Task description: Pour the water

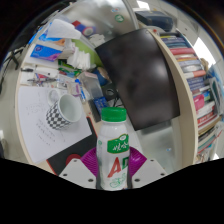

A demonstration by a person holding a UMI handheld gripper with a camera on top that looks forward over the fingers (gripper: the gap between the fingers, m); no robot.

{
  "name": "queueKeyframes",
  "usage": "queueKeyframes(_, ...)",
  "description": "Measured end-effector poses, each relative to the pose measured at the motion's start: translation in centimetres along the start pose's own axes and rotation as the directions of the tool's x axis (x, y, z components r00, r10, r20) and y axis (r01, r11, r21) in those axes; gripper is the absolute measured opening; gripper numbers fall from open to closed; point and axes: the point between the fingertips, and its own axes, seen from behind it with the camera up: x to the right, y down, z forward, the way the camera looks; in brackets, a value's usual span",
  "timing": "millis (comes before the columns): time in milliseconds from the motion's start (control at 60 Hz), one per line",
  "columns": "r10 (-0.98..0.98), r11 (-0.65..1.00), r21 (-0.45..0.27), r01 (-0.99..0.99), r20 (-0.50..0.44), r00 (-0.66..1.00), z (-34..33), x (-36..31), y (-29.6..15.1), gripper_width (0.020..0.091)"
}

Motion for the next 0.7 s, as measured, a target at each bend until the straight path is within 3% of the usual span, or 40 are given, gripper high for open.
queueKeyframes(150,-0.347,0.938,0.004,0.347,0.027,0.938,1.5,0.0,-1.7,0.0353)
queueKeyframes(283,-0.522,0.852,-0.021,0.523,0.04,0.852,3.0,-0.1,-2.4,0.0353)
queueKeyframes(700,-0.738,0.67,-0.053,0.74,0.064,0.672,5.6,-2.1,-3.3,0.036)
